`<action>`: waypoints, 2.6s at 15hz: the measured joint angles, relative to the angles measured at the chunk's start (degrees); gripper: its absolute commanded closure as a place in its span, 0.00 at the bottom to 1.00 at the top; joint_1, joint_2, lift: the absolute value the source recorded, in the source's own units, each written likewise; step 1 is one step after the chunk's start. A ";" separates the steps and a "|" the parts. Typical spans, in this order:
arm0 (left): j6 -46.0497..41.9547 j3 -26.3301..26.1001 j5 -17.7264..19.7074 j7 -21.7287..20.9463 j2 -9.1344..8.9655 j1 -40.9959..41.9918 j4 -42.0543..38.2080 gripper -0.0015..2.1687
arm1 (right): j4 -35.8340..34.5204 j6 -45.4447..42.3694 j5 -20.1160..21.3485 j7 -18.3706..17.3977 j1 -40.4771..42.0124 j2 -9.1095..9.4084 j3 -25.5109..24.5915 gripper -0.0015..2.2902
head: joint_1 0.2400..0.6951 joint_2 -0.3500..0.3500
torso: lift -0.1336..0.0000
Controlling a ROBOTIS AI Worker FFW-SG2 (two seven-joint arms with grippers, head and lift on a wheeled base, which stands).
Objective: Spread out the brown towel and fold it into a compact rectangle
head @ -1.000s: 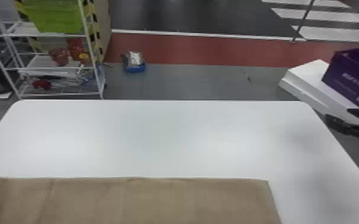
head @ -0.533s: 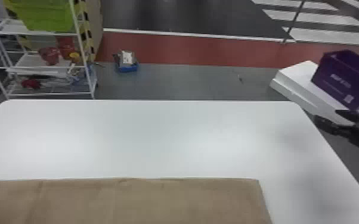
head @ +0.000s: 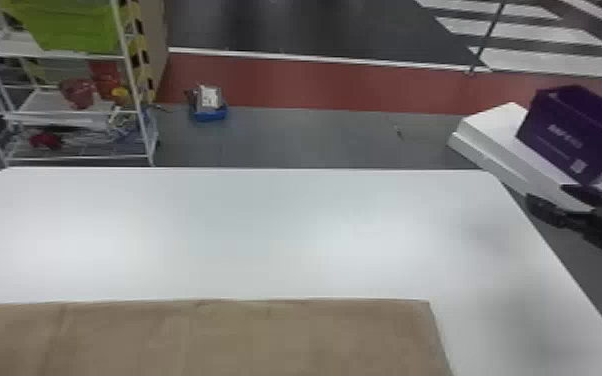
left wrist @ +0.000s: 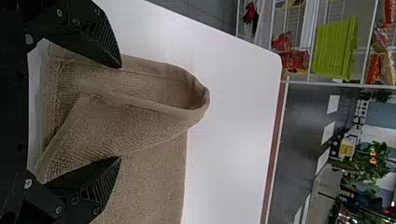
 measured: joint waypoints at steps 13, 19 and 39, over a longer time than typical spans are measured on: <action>-1.26 2.62 -1.49 -5.45 0.00 -0.79 2.14 0.24 | 0.08 -0.06 0.30 0.18 -0.26 0.01 0.60 0.08 | 1.00 0.31 | 0.07; -3.32 4.33 -2.44 -8.44 0.00 -0.82 1.63 0.46 | 0.08 -0.06 0.28 0.22 -0.25 -0.11 0.52 0.08 | 1.00 0.32 | 0.07; 0.05 4.83 -6.73 -9.16 0.00 0.10 -6.04 0.01 | 0.97 -1.64 0.35 0.30 -0.10 -0.02 1.39 0.08 | 1.00 0.35 | 0.07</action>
